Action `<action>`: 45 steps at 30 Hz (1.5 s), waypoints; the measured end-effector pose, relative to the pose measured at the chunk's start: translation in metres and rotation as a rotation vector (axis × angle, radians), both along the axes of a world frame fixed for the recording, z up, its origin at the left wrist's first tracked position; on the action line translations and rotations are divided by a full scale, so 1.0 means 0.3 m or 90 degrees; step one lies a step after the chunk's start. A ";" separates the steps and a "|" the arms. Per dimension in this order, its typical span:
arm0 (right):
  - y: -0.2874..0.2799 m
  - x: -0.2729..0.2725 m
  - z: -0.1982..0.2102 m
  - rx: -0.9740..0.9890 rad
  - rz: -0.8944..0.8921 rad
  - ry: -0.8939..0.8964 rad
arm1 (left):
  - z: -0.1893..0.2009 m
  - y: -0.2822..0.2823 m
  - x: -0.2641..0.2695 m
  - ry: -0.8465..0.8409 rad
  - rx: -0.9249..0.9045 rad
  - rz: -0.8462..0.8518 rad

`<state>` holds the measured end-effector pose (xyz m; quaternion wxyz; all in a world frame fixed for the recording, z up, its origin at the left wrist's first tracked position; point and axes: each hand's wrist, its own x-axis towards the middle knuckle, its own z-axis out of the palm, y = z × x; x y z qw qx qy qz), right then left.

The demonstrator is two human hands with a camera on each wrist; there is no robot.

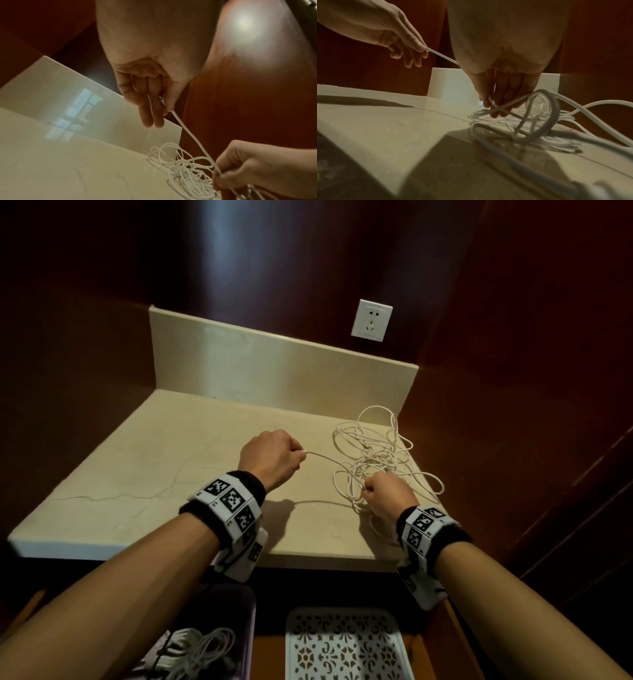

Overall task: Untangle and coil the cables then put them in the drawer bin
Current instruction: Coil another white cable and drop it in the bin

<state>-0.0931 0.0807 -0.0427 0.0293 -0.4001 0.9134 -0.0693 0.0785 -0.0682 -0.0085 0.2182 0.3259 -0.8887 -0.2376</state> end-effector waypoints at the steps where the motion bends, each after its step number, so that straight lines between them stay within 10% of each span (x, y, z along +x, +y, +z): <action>1: -0.001 -0.005 0.005 -0.013 -0.007 0.002 | 0.001 -0.011 0.012 -0.006 -0.003 0.010; 10: -0.083 0.048 0.116 -0.245 0.106 -0.033 | 0.021 -0.020 0.040 -0.060 -0.063 0.078; 27: -0.161 0.100 0.148 -0.213 0.208 0.064 | 0.038 -0.038 0.006 -0.006 -0.091 0.072; 34: -0.122 0.083 0.136 -0.242 0.231 -0.094 | 0.037 -0.115 0.083 -0.008 -0.053 0.128; 45: -0.182 0.149 0.135 -0.298 0.258 -0.109 | 0.035 -0.037 0.073 0.086 0.045 -0.072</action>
